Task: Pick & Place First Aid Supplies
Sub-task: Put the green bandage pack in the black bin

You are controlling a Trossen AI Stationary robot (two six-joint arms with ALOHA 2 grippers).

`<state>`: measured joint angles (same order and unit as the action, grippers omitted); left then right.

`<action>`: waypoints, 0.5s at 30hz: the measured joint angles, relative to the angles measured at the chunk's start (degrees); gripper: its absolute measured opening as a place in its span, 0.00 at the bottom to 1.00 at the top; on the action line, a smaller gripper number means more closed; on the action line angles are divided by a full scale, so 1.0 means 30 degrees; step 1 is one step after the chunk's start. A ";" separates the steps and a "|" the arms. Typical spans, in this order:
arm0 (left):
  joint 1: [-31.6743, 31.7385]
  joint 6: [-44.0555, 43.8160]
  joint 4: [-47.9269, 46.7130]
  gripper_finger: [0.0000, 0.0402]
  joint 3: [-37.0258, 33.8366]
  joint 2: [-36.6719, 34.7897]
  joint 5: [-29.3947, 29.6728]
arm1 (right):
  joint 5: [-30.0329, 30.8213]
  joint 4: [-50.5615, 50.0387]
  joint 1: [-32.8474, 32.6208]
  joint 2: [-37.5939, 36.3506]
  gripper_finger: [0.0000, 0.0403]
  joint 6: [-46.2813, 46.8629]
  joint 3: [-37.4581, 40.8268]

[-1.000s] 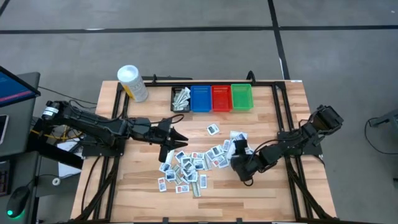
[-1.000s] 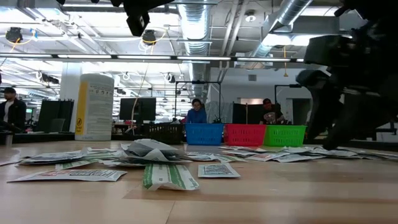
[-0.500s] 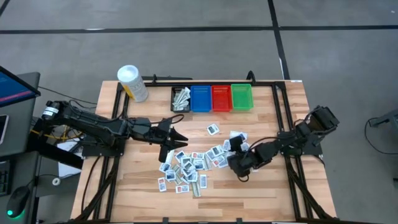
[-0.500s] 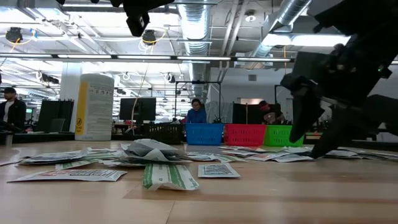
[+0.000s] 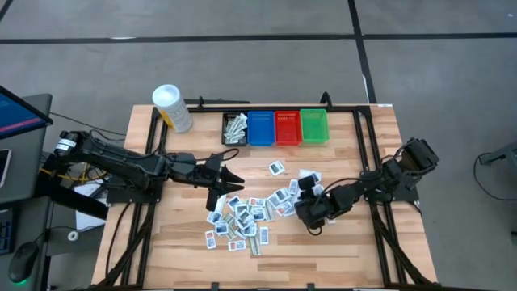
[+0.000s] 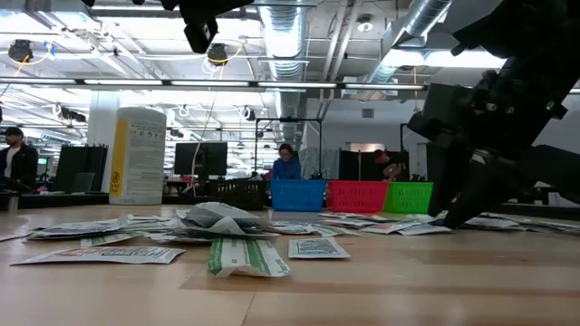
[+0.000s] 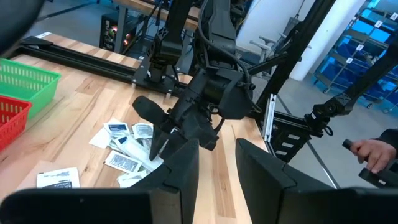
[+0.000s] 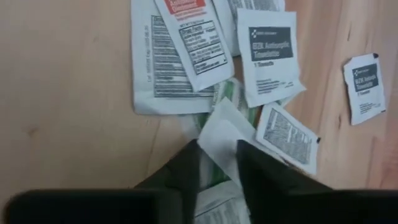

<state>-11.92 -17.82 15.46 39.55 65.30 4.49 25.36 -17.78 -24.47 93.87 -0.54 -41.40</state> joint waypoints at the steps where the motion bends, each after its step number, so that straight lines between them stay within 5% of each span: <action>1: 0.0000 0.0000 0.0000 0.26 0.0000 0.0000 -0.0001 | -0.0010 -0.0217 0.0000 0.0014 0.16 0.0000 -0.0113; 4: 0.0000 0.0000 -0.0004 0.26 0.0000 0.0000 -0.0004 | -0.0050 -0.0722 0.0000 0.0027 0.03 0.0008 -0.0791; 15: 0.0000 0.0488 -0.0007 0.26 0.0000 0.0000 -0.0007 | 0.0002 -0.4245 0.0386 -0.0228 0.01 -0.0123 -0.4694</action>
<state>-11.92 -16.36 15.44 39.55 65.30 4.47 25.36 -30.51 -23.31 93.19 -0.91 -55.49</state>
